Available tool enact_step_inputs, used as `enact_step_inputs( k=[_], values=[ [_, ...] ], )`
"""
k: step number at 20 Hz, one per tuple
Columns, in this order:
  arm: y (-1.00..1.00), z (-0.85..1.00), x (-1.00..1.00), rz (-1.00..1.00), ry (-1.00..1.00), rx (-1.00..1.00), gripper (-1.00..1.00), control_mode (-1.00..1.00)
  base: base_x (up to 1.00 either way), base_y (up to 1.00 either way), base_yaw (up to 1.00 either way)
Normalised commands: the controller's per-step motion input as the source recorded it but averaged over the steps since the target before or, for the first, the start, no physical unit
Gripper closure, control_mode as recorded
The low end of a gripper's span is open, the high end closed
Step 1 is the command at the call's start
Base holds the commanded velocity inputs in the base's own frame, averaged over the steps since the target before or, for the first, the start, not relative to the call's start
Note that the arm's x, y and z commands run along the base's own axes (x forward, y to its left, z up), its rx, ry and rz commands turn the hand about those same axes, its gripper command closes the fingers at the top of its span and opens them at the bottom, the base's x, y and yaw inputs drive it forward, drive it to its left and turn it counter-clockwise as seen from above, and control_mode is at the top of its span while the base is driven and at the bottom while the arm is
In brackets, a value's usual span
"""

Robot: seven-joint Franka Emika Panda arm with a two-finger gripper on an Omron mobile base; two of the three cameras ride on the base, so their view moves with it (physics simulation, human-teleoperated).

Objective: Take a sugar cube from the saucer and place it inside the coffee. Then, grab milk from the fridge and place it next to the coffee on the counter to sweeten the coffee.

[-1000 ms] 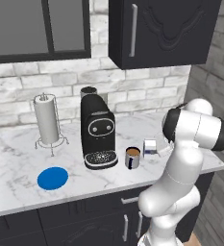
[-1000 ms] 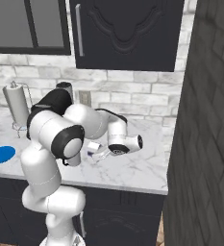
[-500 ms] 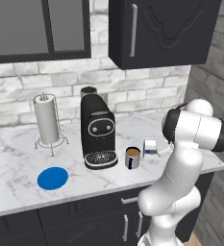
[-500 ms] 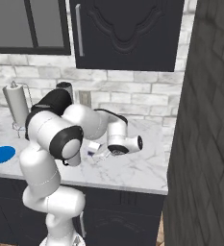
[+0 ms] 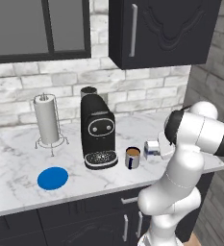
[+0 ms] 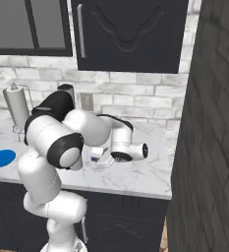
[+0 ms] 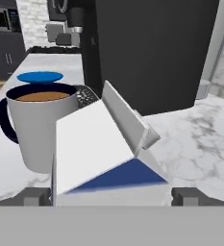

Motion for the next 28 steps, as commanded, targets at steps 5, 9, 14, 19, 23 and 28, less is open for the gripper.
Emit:
enact_step_inputs(
  k=[5, 9, 14, 19, 23, 28],
  values=[
    [-0.08, 0.15, -0.02, 0.0, -0.02, 0.0, -1.0, -1.0, 0.0, 0.0, 0.0],
    [0.0, 0.08, 0.0, 0.0, 0.0, 0.0, -1.0, -1.0, 0.0, 0.0, 0.0],
    [-0.06, 0.0, -0.16, 0.0, 0.0, 0.0, -1.0, -1.0, 0.0, 0.0, 0.0],
    [-0.13, 0.27, -0.26, 0.0, -0.07, 0.0, -1.0, -1.0, 0.0, 0.0, 0.0],
    [-0.06, 0.4, -0.11, 0.0, -0.14, 0.0, -1.0, -1.0, 0.0, 0.0, 0.0],
    [0.0, 0.67, -0.24, 0.0, -0.27, -0.02, -1.0, -1.0, 0.0, 0.0, 0.0]
  ],
)
